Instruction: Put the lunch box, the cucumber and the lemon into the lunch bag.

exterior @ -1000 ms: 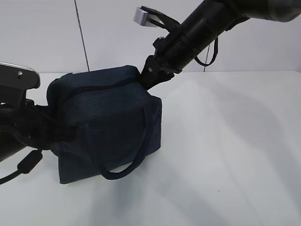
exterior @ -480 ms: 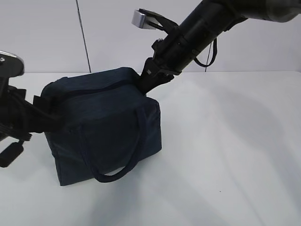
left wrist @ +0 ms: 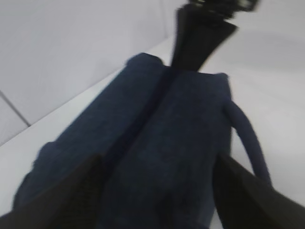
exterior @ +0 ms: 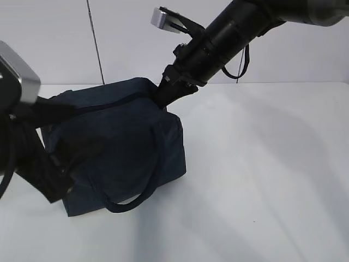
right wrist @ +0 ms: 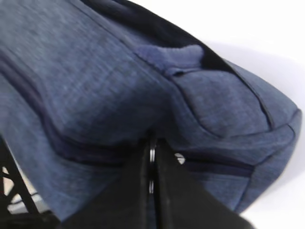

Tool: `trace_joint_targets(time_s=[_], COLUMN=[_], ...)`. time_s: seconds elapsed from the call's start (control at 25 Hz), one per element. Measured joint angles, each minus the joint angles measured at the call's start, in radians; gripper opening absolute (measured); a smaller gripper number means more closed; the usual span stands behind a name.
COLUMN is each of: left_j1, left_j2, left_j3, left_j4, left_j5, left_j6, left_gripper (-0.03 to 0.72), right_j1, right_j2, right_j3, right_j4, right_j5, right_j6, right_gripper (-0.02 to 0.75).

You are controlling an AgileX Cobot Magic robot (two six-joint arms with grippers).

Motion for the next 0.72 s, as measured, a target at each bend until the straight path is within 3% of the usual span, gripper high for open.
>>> trace_joint_targets(time_s=[0.24,0.44,0.56,0.72], left_j1=[0.0,0.005,0.007,0.007], left_j2=[0.062,0.207,0.278,0.319], left_j3=[0.0,0.0,0.0,0.0], left_j4=[0.203,0.28,0.286,0.286], left_j5=[0.056,-0.064,-0.16,-0.257], left_j6=[0.002,0.006,0.006,0.008], left_gripper=[0.508,0.447,0.346,0.085], right_j1=[0.029,0.051,0.052,0.052], right_j2=[0.0,0.0,0.0,0.0], right_j3=[0.0,0.0,0.0,0.0], right_j4=[0.035,0.037,0.025,-0.017], right_j5=[0.0,0.001,-0.001,-0.003], right_j6=[0.007,0.011,0.011,0.011], right_gripper=[0.008,0.008,0.008,0.008])
